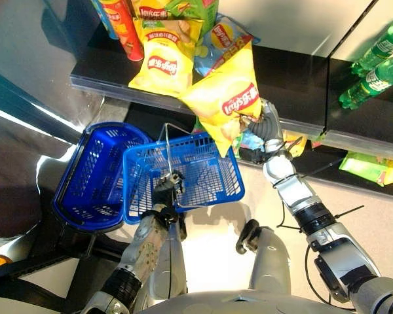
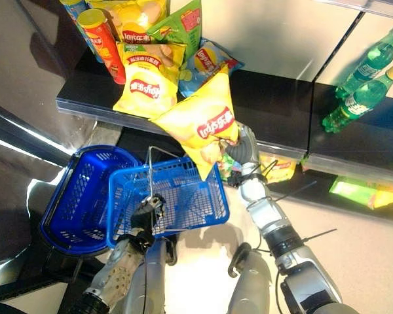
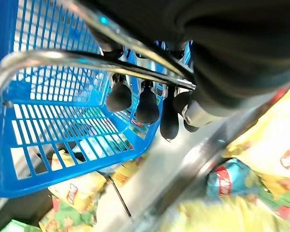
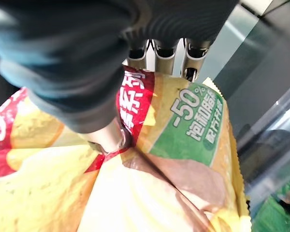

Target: Pick up the snacks into the basket

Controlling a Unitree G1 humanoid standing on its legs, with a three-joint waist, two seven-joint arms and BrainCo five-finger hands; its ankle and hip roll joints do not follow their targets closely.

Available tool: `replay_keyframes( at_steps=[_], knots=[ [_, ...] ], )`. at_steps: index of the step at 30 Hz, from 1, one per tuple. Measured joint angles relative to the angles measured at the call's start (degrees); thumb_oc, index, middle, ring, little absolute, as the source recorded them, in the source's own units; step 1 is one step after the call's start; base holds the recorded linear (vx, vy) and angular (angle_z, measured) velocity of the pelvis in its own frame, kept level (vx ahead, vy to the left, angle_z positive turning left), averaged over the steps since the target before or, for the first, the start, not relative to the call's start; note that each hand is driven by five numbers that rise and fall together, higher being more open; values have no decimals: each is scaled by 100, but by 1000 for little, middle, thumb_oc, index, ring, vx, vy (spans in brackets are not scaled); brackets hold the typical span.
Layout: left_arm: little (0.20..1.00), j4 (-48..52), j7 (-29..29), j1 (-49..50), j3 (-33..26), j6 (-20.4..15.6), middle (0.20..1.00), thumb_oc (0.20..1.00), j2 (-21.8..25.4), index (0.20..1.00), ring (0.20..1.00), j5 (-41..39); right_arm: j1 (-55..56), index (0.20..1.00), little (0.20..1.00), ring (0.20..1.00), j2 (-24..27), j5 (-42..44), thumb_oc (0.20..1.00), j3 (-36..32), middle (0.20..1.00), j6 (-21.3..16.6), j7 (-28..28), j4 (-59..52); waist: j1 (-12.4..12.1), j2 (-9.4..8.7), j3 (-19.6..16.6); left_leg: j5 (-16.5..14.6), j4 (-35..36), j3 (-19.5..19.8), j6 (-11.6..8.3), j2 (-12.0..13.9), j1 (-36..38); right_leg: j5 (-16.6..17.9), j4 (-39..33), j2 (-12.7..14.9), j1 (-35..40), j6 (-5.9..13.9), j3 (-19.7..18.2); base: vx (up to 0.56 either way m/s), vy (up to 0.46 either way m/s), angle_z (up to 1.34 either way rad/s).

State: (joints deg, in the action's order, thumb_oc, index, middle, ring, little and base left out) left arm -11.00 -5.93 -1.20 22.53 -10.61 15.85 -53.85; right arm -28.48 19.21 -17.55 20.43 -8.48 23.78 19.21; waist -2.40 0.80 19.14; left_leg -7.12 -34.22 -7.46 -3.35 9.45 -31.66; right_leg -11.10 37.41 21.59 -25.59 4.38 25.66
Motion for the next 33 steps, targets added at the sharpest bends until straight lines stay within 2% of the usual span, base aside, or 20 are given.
replay_keyframes(
  at_steps=[6, 9, 12, 17, 19, 23, 28, 33],
  knots=[
    [200, 412, 196, 103, -131, 0, 200, 200, 120, 200, 200, -150, -21, 200, 200, 200, 134, -792, 200, 512, 200, 31, -363, 618, -34, -26, 15, 28, 102, 10, 12, -40, 117, -11, -18, 24, 107, 8, 28, -6, -43, 4],
    [200, 572, 287, 126, -130, 0, 200, 200, 171, 200, 200, -253, -62, 200, 200, 200, -125, -831, 200, 591, 200, 100, -515, 1323, -27, -69, 39, 74, 130, 40, -13, -81, 132, -45, 4, 54, 140, 17, 62, 6, -25, 8],
    [200, 575, 332, 147, -125, 15, 200, 200, 199, 200, 200, -344, -127, 200, 200, 200, -282, -825, 200, 664, 200, 106, -588, 1570, -15, -77, 46, 70, 154, 60, -24, -69, 128, -62, -9, 51, 140, 15, 85, 0, 0, 0],
    [200, 721, 367, 171, -121, 30, 200, 200, 216, 200, 200, -689, -863, 200, 200, 200, -986, -503, 200, 789, 200, 164, -748, 2735, -61, -72, 51, 79, 181, 53, -36, -52, 136, -76, -6, 36, 139, -6, 101, 0, 0, 0],
    [200, 790, 368, 154, -110, 31, 200, 200, 214, 200, 200, -804, -1019, 200, 200, 200, -1100, -347, 200, 829, 200, 157, -788, 2933, -201, -58, 58, 79, 183, 53, -36, -55, 146, -81, -4, 46, 148, -2, 104, 0, 0, 0],
    [200, 1065, 369, 118, 47, 39, 200, 200, 367, 200, 200, -905, -1676, 200, 200, 200, -1433, -108, 200, 885, 200, 185, -826, 4112, -407, 4, 94, 80, 224, 126, -35, -125, 187, -106, -21, 89, 259, 28, 192, 5, -16, 13],
    [200, 1457, 469, 4, 396, 188, 200, 200, 589, 200, 200, -1019, -2517, 200, 200, 200, -1704, -1062, 200, 1597, 200, 551, -928, 5320, -677, 67, 126, 93, 256, 212, -18, -247, 203, -149, -2, 197, 367, 82, 321, 9, -9, 16],
    [200, 1529, 605, -74, 485, 243, 200, 200, 652, 200, 200, -1021, -2686, 200, 200, 200, -1743, -1783, 200, 1887, 200, 634, -1091, 5333, -769, 89, 137, 97, 248, 287, -10, -316, 225, -178, -21, 249, 495, 133, 395, 13, -6, 13]
  ],
)
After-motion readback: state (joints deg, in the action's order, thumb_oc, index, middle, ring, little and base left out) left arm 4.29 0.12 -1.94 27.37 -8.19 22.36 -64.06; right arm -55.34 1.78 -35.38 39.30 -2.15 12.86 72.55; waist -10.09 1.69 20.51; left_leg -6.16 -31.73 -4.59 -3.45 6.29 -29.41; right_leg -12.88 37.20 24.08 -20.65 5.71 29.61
